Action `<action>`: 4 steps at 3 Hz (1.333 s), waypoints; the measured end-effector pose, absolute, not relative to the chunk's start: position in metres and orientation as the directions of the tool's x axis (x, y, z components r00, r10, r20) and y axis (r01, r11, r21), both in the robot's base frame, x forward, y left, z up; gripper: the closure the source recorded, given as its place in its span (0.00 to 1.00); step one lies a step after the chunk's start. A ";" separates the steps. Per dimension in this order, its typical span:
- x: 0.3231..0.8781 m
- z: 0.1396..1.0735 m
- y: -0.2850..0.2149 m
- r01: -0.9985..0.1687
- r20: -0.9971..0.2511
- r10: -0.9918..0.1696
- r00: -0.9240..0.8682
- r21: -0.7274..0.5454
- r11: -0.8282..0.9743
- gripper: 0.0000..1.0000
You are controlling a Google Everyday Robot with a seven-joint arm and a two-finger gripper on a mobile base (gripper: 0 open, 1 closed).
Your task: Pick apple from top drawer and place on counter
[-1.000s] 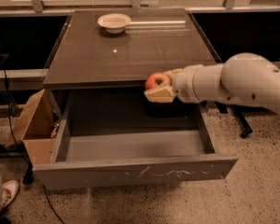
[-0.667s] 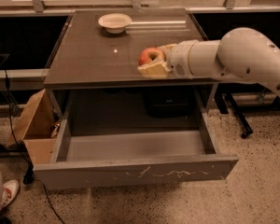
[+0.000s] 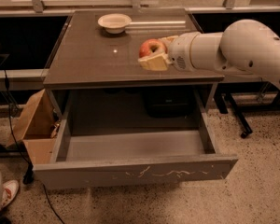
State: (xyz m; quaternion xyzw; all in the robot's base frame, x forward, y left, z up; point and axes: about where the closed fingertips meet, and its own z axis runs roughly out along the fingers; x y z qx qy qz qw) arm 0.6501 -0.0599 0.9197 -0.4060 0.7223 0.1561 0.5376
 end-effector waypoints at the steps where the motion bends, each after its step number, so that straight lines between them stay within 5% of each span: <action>1: 0.665 0.913 -0.054 -0.747 -0.904 -0.418 -0.096 -0.212 0.631 1.00; 4: 0.783 0.865 -0.011 -0.748 -0.930 -0.354 -0.097 -0.166 0.642 1.00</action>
Offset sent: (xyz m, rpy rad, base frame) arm 0.1277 0.0417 -0.0337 0.0857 -0.0488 0.0082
